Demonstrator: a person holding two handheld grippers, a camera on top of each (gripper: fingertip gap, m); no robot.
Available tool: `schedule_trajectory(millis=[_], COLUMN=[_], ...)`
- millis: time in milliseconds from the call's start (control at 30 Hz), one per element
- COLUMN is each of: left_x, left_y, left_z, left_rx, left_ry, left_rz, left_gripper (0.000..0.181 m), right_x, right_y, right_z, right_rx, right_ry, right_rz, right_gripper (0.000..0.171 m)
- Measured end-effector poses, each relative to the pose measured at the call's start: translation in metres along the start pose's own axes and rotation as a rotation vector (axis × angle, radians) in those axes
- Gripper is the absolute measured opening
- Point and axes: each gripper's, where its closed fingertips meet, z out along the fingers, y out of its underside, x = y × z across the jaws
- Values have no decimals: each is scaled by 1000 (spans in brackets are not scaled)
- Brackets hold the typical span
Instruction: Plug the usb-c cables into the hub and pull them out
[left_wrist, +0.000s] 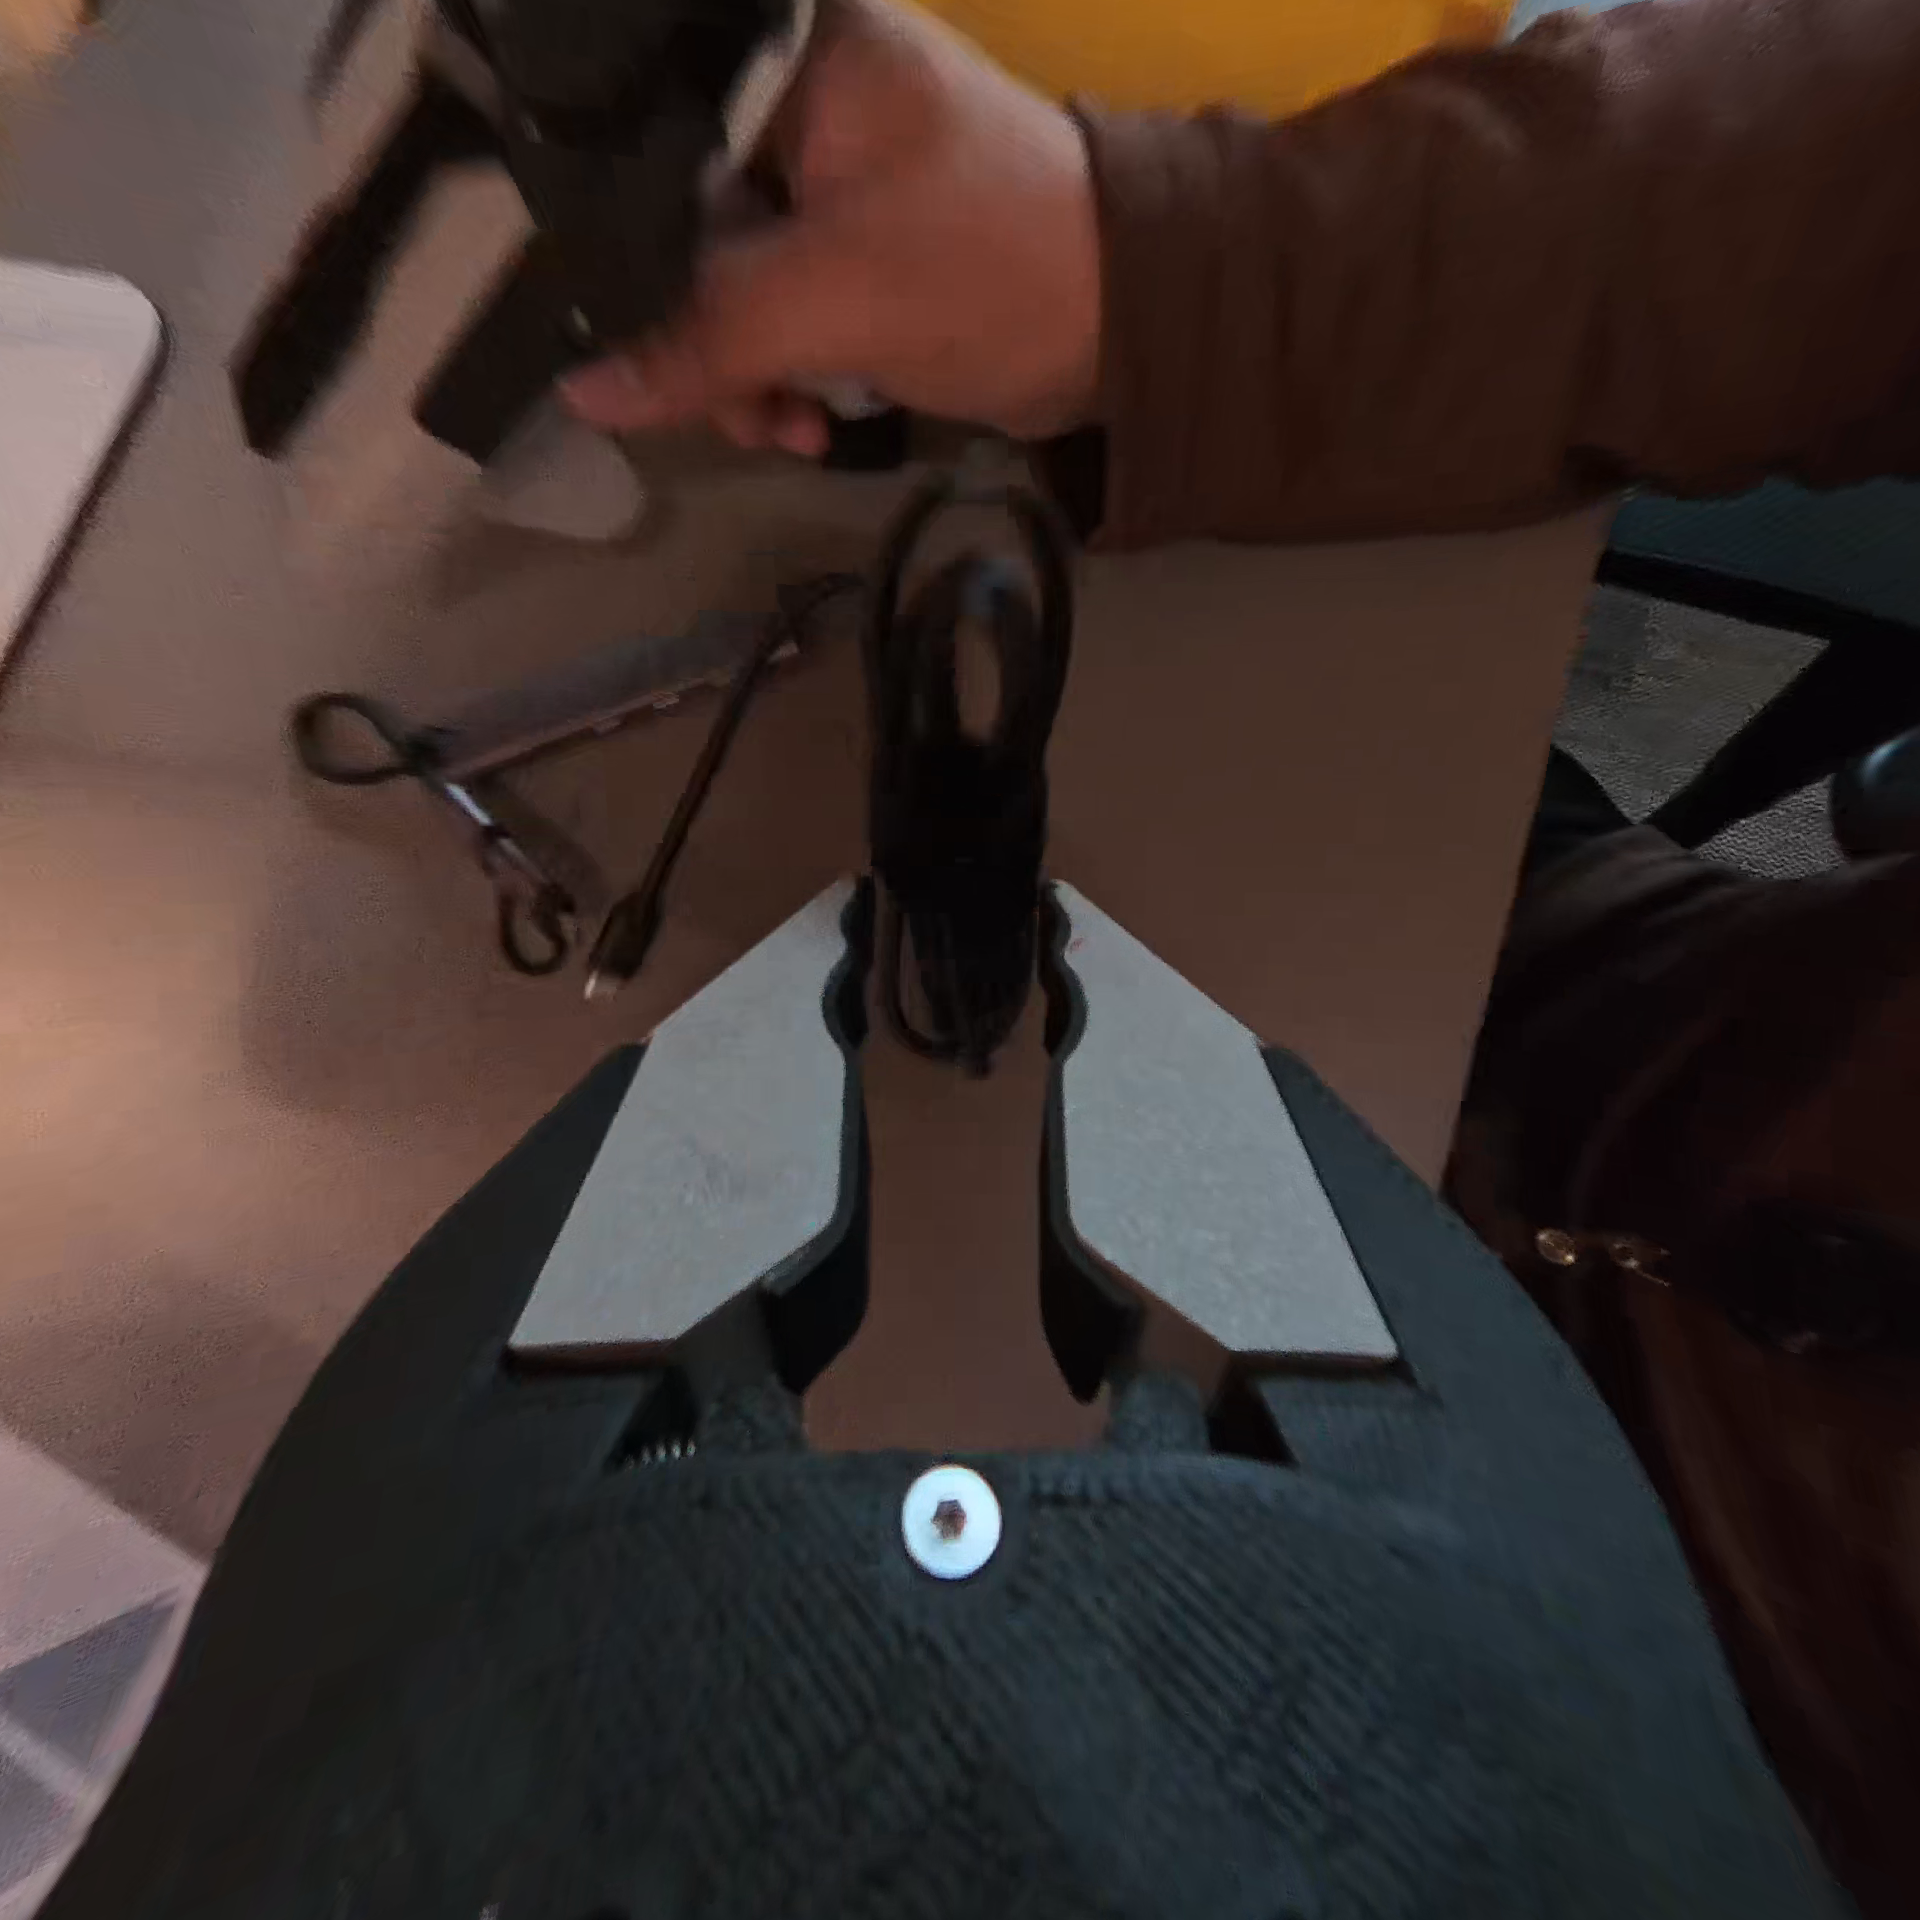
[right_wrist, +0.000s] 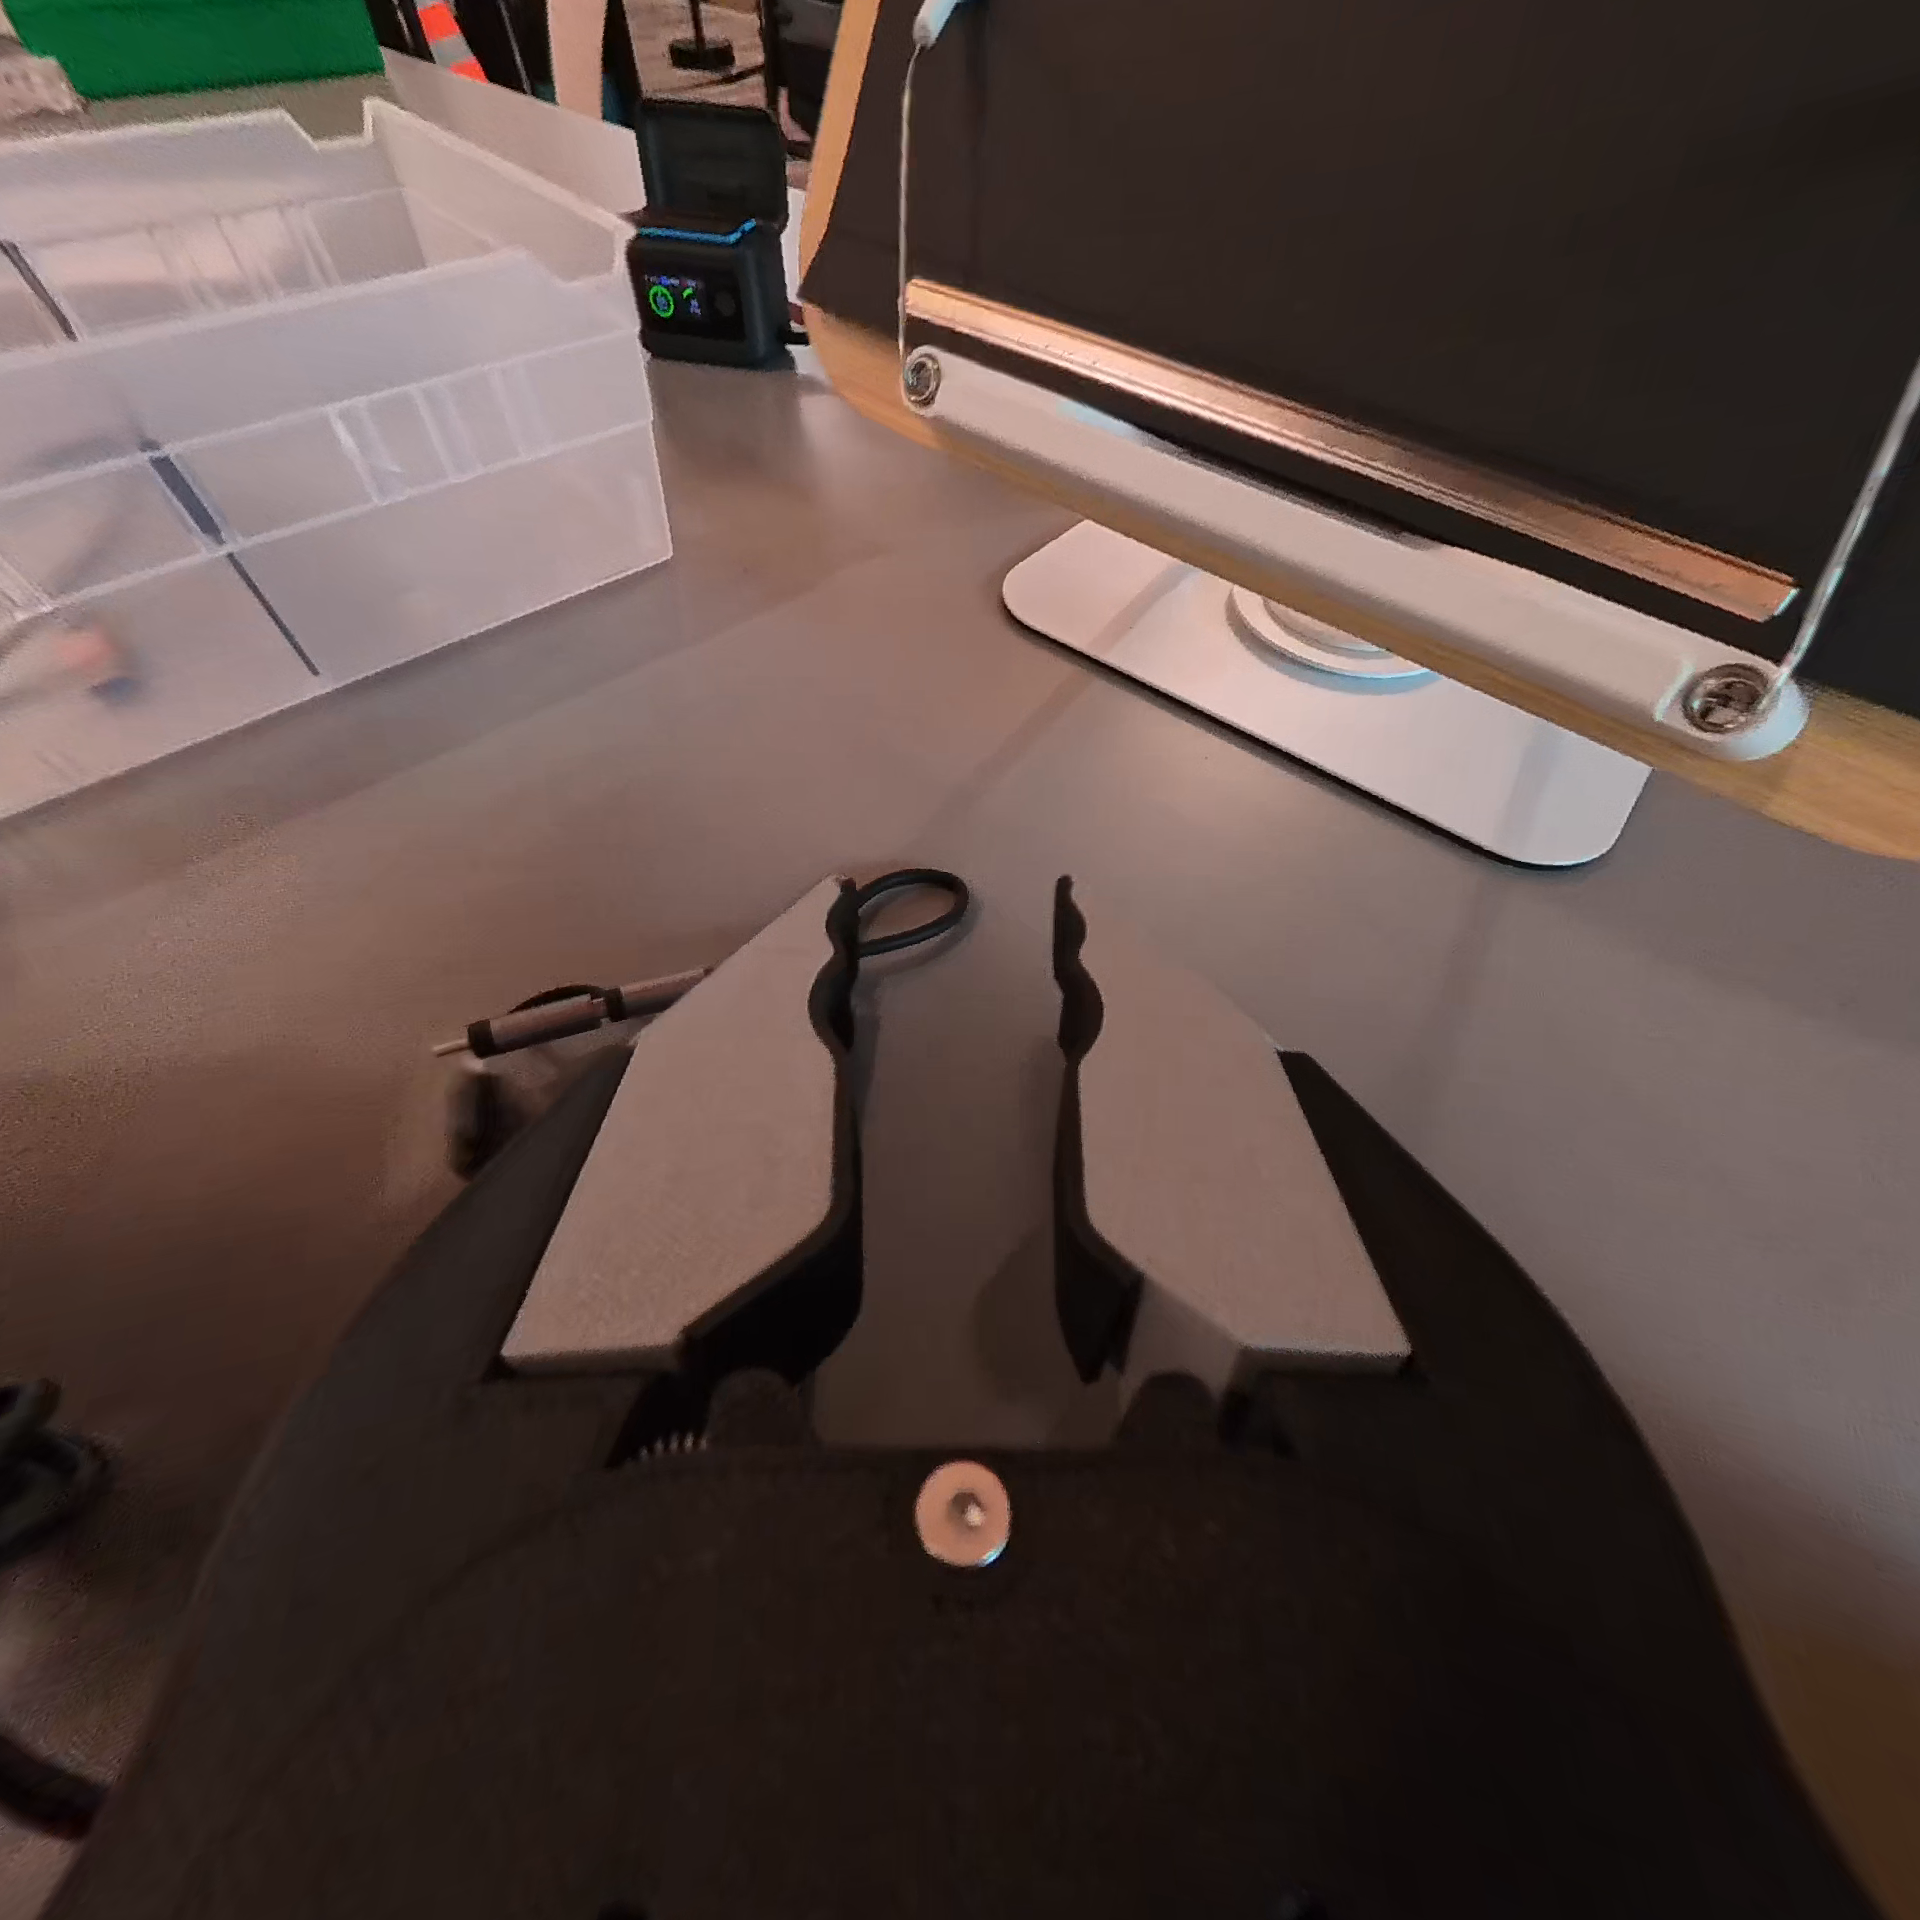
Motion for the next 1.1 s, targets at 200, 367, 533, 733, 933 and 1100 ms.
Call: schedule_trajectory(millis=[200,367,533,733,933,1100], left_x=[-34,-108,-144,-151,-146,-146], left_y=[-20,-48,-23,1,4,9], left_z=[-6,-35,8,20,26,29], left_rx=[105,284,282,269,241,201], left_ry=[-27,-227,-258,-232,-235,-277], left_rz=[-89,-141,-253,-332,-318,-273], left_gripper=[33,25,26,10,11,10], right_x=[-1,-16,-32,-36,-53,-55], right_y=[-6,-10,0,31,47,65], right_z=[-4,-10,-9,-4,-5,-2], right_rx=[7,-10,-95,-269,-349,-410], right_ry=[-20,-71,-117,-131,-220,-236], right_rz=[19,-35,-105,-145,-158,-171], right_gripper=[36,46,52,56,58,44])
